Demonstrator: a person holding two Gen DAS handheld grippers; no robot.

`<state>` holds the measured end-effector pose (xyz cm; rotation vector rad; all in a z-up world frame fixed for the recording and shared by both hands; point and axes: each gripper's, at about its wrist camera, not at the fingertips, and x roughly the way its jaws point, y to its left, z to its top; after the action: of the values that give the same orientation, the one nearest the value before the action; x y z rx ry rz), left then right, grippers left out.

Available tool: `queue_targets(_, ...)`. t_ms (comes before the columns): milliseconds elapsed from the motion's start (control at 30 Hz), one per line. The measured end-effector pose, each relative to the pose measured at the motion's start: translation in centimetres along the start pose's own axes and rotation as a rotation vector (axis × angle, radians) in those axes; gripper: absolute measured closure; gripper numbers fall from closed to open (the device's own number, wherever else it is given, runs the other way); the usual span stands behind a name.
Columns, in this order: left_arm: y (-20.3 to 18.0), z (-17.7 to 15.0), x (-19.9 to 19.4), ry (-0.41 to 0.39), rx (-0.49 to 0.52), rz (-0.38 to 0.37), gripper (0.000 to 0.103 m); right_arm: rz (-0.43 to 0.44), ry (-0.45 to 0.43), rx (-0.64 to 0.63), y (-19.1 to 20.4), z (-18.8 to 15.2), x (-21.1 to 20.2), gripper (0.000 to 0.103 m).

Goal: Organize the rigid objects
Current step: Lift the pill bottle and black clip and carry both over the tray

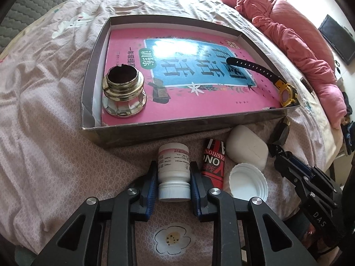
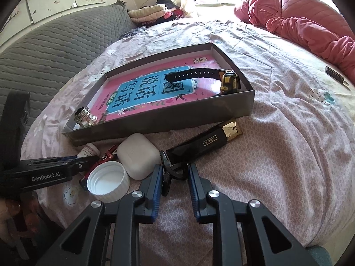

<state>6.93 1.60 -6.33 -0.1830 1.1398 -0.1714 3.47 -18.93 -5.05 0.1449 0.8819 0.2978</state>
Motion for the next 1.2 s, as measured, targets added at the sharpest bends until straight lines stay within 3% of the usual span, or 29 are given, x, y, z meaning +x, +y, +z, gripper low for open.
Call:
queue_targets(300, 0.9, -0.4, -0.7, -0.003, -0.045, -0.031, 0.076, 0.003, -0.002, 0.011, -0.2, -0.1, -0.3, 0.080)
queue_targets(1200, 1.3, -1.7, -4.5, -0.055, -0.056, -0.015, 0.076, 0.007, -0.054, 0.015, -0.1, -0.3, -2.9, 0.080)
